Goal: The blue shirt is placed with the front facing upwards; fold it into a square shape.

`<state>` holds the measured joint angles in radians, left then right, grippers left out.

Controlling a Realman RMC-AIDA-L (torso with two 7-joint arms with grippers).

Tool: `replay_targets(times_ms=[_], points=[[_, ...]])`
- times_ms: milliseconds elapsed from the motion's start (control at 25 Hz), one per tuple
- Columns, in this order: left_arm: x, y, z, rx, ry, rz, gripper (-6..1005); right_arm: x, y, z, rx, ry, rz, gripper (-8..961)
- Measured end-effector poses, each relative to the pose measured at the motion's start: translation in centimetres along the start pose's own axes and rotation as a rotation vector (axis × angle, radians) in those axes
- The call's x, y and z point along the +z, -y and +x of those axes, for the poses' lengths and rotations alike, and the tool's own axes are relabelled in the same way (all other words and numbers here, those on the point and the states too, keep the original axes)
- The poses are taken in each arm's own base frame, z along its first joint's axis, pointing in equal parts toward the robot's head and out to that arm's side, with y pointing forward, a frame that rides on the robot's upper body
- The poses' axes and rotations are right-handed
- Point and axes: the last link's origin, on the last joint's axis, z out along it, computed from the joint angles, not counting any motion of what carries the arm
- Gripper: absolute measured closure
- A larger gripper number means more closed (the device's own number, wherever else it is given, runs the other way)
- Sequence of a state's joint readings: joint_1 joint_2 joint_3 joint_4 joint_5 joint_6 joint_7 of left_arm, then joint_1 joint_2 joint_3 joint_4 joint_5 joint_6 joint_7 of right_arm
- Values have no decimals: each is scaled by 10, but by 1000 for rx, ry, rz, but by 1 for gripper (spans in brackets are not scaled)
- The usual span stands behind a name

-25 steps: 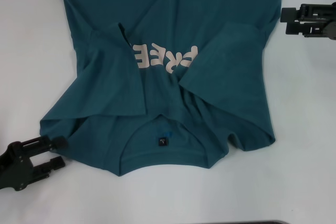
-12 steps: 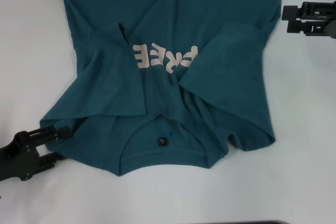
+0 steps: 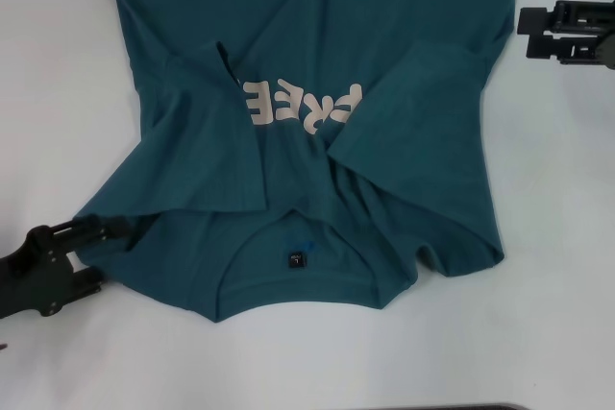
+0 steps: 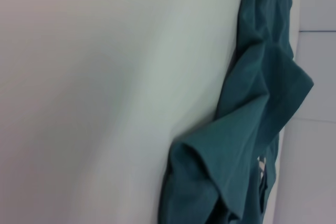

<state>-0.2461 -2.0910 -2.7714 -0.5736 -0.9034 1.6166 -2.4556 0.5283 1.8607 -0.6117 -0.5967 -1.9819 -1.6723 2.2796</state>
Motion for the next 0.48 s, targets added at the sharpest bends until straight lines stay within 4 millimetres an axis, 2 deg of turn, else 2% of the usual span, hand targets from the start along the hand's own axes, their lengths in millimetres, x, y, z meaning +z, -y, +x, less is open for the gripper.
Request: replay_targets(times_ms=[480], points=[[-1,-3,1,20,-7,-18,356,-2,0,0,3,9,-6,147]])
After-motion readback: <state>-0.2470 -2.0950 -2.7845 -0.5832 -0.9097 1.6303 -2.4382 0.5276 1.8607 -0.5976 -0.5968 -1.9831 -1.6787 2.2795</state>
